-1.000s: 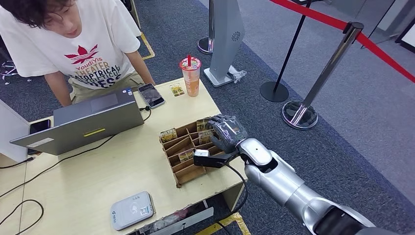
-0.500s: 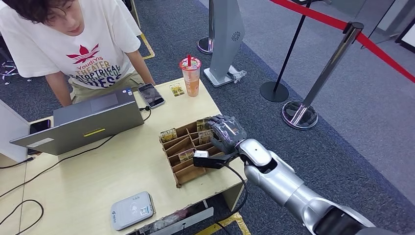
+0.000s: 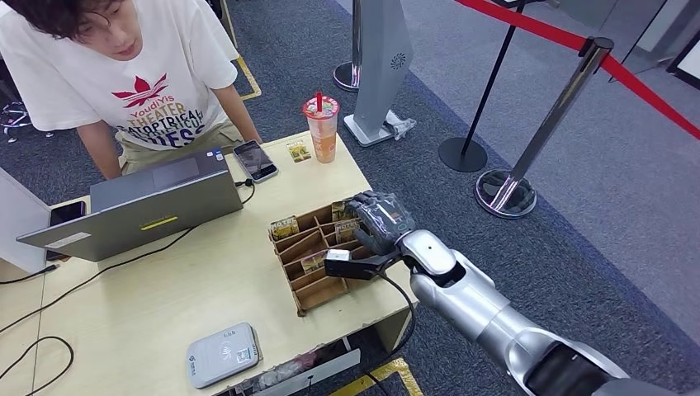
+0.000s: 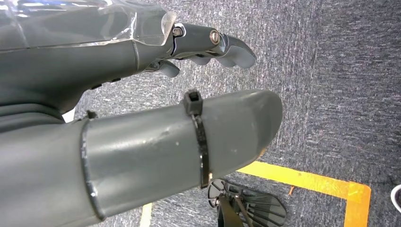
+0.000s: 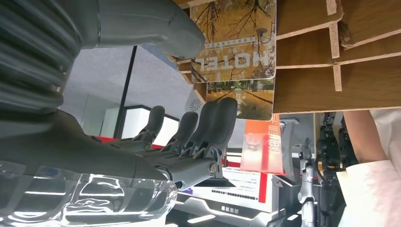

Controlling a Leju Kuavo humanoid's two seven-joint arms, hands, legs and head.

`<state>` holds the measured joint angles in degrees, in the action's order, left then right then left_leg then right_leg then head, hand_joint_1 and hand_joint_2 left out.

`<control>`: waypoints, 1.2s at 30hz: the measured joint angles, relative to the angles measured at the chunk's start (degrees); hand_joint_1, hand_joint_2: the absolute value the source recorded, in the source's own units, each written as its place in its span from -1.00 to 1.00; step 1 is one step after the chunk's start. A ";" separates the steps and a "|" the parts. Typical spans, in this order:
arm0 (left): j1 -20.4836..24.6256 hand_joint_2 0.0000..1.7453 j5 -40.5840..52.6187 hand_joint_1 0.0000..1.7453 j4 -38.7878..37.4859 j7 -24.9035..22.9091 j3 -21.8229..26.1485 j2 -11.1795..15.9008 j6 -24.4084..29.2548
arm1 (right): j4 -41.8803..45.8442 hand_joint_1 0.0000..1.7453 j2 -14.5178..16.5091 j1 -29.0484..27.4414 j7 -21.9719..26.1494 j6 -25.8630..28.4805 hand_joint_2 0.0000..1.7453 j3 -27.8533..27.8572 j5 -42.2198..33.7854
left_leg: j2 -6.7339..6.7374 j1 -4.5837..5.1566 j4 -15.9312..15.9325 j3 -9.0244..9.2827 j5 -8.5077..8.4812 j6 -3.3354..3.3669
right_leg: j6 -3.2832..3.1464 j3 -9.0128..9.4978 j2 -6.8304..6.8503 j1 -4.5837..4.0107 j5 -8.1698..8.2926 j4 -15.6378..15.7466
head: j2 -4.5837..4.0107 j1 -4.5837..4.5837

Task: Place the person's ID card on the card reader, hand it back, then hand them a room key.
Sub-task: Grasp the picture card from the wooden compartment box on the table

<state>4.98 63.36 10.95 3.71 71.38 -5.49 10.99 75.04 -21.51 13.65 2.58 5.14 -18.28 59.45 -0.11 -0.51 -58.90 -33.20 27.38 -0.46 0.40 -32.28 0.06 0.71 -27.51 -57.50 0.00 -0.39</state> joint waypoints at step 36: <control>0.06 -1.00 0.29 -1.00 0.00 0.00 -0.04 0.00 0.01 | -3.37 0.66 -0.17 2.05 1.01 -1.91 1.00 0.07 -2.65 | 0.01 0.00 0.00 0.02 0.00 0.00 | 0.00 0.00 0.00 0.00 0.00 0.00 | 0.00 0.00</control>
<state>5.03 63.65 10.95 3.71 71.35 -5.49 10.99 71.67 -21.68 15.70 3.58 3.23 -18.21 56.79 -0.10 -0.51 -58.90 -33.18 27.38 -0.46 0.40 -32.28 0.05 0.71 -27.51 -57.50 0.00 -0.39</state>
